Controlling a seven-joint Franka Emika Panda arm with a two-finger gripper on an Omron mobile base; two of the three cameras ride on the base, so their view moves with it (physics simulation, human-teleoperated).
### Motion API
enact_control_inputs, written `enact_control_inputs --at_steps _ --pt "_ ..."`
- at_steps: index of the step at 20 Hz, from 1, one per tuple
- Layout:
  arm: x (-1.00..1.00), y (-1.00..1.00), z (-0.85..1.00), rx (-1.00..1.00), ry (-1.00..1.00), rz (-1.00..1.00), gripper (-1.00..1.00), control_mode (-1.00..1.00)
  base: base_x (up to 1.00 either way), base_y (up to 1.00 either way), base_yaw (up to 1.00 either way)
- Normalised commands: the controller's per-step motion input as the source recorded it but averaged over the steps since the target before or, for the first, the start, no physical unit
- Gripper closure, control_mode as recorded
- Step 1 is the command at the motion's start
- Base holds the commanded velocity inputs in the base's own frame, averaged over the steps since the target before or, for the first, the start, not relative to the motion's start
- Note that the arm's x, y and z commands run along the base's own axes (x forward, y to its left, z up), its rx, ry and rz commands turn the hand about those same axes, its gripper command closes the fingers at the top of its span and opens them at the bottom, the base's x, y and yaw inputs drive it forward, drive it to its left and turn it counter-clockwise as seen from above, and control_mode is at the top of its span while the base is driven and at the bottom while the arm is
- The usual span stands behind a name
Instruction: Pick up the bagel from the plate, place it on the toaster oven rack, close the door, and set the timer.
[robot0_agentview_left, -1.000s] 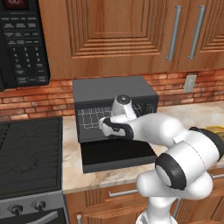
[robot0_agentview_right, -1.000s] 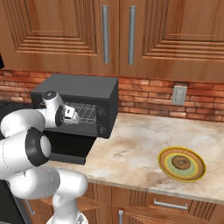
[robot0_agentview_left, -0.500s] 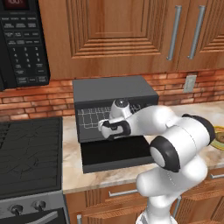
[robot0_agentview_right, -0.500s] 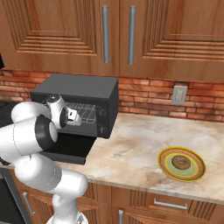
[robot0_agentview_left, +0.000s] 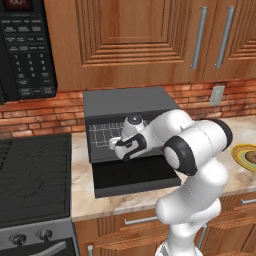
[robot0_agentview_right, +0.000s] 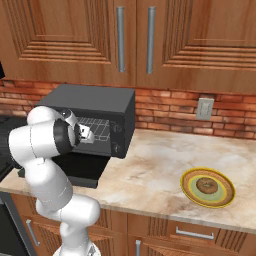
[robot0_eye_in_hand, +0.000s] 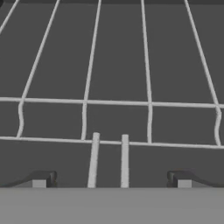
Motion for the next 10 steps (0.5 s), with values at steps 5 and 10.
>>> enact_control_inputs --at_steps 5,10 --pt "0.35 0.11 -0.13 0.0 0.0 0.0 -1.0 -1.0 0.0 0.0 0.0" --pt "0.26 0.06 -0.13 0.0 0.0 0.0 1.0 -1.0 0.0 0.0 0.0"
